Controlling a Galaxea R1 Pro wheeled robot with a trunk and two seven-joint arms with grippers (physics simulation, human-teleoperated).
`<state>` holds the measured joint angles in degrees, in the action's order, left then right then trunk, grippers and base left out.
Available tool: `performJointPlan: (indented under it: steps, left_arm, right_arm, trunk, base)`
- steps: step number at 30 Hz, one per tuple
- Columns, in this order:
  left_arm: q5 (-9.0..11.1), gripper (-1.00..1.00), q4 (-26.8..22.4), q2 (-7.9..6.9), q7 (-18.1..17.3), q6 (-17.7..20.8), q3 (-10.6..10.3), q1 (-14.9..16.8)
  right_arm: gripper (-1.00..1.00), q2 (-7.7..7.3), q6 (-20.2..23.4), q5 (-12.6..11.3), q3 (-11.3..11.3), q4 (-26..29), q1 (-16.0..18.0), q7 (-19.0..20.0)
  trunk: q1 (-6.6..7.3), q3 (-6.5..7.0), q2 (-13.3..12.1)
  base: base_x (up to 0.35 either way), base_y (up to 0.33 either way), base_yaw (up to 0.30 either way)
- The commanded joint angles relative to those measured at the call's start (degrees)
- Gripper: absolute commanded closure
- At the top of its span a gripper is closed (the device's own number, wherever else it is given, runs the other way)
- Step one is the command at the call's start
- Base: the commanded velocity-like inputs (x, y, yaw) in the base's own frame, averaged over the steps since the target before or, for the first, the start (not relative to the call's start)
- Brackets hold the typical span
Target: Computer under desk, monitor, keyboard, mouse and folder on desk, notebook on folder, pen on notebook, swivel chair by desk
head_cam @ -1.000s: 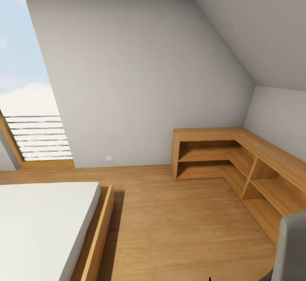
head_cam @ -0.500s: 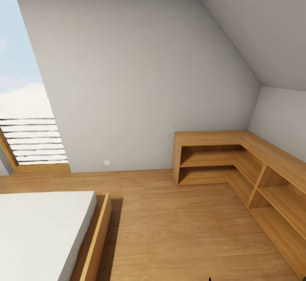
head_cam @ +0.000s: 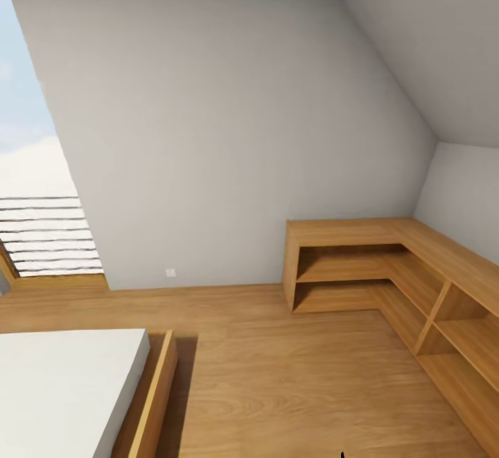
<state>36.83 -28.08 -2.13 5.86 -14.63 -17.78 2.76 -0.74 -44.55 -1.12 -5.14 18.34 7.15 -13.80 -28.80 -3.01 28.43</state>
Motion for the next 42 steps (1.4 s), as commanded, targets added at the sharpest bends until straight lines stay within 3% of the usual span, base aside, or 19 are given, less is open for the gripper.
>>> performJointPlan:
  steps: [1,21,42]
  left_arm:
    - [0.3,-1.00,0.0,-0.07,0.5,-0.2,-0.5,0.1]
    - [0.3,-1.00,0.0,-0.07,0.5,-0.2,-0.4,0.1]
    - [0.3,-1.00,0.0,-0.07,0.5,-0.2,-0.4,0.1]
  right_arm:
    - [-1.00,-0.05,-0.1,-0.1,-0.5,0.0,0.1,-0.5]
    - [-1.00,0.03,0.0,-0.2,-0.5,-0.1,0.1,-0.4]
    - [-1.00,0.03,-0.1,-0.2,-0.5,-0.1,0.1,-0.3]
  trunk:
    - [-0.06,-0.12,0.1]
    - [-0.06,-0.12,0.1]
    - [-0.06,-0.12,0.1]
  base:
    - [0.322,0.000,0.000]
    - [0.322,0.000,-0.008]
    - [0.323,0.000,-0.241]
